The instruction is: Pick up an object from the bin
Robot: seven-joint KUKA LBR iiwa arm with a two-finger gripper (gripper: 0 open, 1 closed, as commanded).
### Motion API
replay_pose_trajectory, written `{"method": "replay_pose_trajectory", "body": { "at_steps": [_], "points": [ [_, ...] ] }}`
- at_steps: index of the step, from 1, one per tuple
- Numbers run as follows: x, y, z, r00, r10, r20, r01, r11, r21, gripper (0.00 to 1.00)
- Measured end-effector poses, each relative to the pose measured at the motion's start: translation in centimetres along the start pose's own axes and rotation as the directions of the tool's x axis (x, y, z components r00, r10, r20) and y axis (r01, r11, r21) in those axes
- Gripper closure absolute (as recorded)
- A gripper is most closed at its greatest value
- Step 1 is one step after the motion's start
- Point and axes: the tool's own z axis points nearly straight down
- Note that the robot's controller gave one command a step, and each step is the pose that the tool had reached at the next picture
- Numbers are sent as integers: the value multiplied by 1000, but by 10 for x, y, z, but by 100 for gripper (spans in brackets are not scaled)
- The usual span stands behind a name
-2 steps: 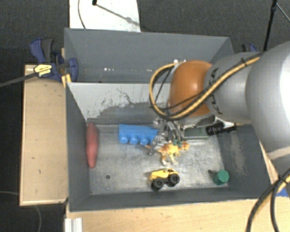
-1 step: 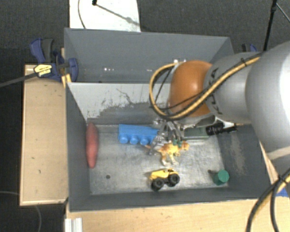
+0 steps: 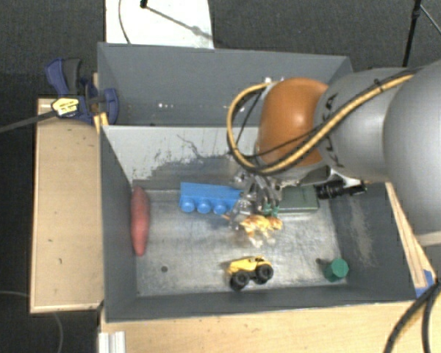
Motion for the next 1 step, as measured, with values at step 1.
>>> {"method": "replay_pose_trajectory", "body": {
  "at_steps": [1],
  "points": [
    [6, -8, -67, 999, -34, 1, 34, 999, 0, 100]
  ]
}}
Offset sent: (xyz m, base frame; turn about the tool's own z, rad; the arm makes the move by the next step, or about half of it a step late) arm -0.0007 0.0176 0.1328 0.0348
